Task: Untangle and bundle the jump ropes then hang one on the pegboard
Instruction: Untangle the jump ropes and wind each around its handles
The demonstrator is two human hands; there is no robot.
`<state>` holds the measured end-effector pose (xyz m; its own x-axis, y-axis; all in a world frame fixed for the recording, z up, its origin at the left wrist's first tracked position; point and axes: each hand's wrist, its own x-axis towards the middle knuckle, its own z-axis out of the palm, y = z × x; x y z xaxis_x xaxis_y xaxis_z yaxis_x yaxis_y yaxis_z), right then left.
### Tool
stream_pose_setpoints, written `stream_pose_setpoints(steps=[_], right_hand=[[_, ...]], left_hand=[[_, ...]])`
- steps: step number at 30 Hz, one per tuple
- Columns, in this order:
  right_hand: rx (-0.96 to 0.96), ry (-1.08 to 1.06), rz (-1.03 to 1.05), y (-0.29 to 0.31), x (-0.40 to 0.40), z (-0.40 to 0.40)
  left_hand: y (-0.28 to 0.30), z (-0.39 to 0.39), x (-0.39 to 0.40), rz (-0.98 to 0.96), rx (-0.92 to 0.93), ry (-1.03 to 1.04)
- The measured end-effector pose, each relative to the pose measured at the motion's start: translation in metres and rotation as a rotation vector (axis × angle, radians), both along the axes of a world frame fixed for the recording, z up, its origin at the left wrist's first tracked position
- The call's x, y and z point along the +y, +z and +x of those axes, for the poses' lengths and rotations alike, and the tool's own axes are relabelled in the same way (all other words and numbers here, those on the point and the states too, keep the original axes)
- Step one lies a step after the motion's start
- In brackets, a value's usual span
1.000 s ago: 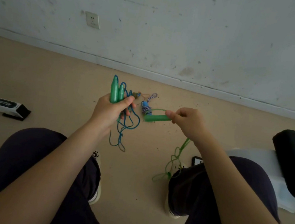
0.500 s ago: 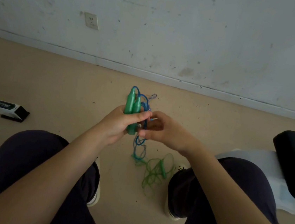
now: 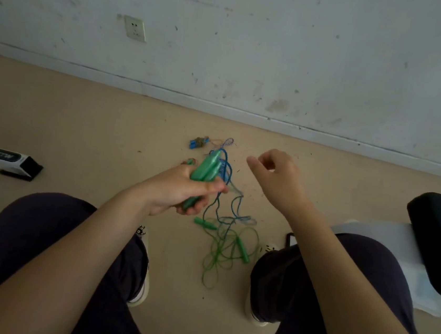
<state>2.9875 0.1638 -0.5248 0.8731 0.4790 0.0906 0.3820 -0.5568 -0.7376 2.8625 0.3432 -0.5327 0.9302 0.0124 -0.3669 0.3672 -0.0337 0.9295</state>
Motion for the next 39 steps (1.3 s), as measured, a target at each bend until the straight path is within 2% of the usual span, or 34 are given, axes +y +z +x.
stream_pose_setpoints(steps=[2,4,7,16,27,33,36,39], right_hand=[[0.104,0.105,0.183,0.005,0.004,-0.008],[0.317,0.311,0.381,0.009,0.006,-0.015],[0.409,0.496,0.385,0.011,0.009,-0.026],[0.436,0.464,0.298,0.01,0.006,-0.02],[0.401,0.438,0.246,0.001,0.008,-0.02],[0.366,0.396,0.304,0.006,0.004,-0.009],[0.425,0.355,0.393,0.008,0.0,-0.006],[0.465,0.241,0.505,0.008,0.0,-0.002]], left_hand=[[0.0,0.0,-0.002,-0.018,0.041,-0.086],[0.0,-0.001,-0.003,-0.044,0.066,-0.173],[-0.001,-0.001,-0.005,-0.059,0.088,-0.26],[-0.001,0.001,-0.001,-0.064,0.033,-0.188],[0.001,0.001,-0.005,0.049,0.063,-0.152],[0.003,0.0,0.003,0.032,0.038,-0.166],[0.002,-0.002,0.007,-0.036,0.019,-0.197],[0.0,0.002,0.01,-0.157,-0.061,-0.011]])
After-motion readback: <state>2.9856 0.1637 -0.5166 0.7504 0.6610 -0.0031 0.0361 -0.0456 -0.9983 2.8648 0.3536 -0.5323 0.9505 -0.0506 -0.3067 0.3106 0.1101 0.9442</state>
